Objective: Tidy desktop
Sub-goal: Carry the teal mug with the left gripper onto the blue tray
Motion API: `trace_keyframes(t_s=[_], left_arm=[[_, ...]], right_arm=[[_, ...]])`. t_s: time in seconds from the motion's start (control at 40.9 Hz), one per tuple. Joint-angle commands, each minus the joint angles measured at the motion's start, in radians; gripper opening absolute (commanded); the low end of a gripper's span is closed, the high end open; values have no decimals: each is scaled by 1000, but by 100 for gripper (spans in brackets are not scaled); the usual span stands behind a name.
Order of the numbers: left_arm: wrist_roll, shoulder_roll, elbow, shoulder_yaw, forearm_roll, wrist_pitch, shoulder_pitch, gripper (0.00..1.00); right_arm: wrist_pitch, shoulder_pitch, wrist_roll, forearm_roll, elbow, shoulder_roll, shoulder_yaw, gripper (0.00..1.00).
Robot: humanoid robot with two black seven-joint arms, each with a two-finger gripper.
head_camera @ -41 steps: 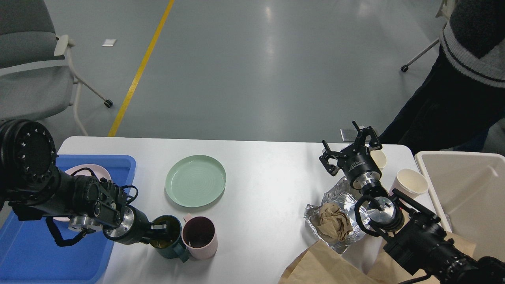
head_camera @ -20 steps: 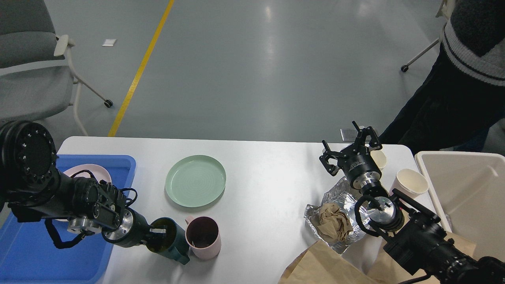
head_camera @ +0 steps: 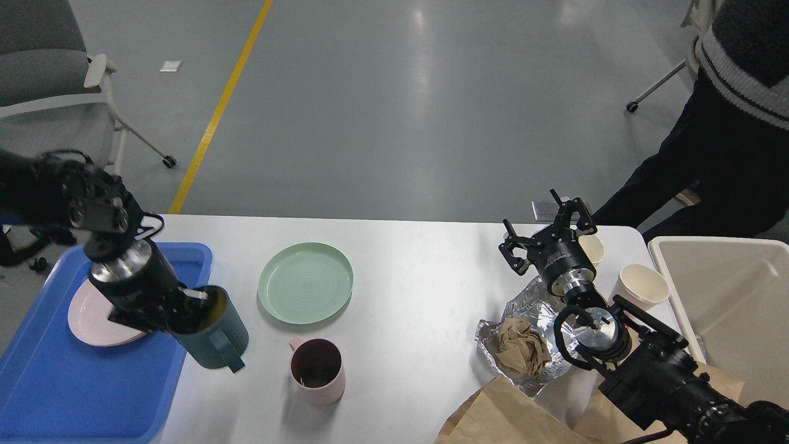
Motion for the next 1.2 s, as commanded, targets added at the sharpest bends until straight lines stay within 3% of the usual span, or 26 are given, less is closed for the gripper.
trace_keyframes(t_s=[0.0, 0.049, 0.171, 0.293, 0.367, 0.44, 0.807, 1.173], left_arm=[[-5, 43, 3, 68, 52, -171, -172, 0], [-5, 68, 1, 107, 69, -211, -227, 0], [-5, 80, 12, 165, 95, -205, -236, 0], [-4, 131, 44, 212, 103, -72, -96, 0], [11, 198, 72, 213, 103, 100, 62, 0], [13, 252, 90, 202, 103, 221, 188, 0], [11, 375, 169, 159, 100, 501, 406, 0], [13, 421, 288, 90, 100, 535, 561, 1]], right_arm=[[0, 0, 0, 0, 0, 0, -1, 100], [0, 0, 0, 0, 0, 0, 1, 100], [0, 0, 0, 0, 0, 0, 1, 100], [0, 0, 0, 0, 0, 0, 1, 100], [0, 0, 0, 0, 0, 0, 1, 100], [-1, 0, 0, 0, 0, 0, 1, 100], [0, 0, 0, 0, 0, 0, -1, 100], [-1, 0, 0, 0, 0, 0, 1, 100]])
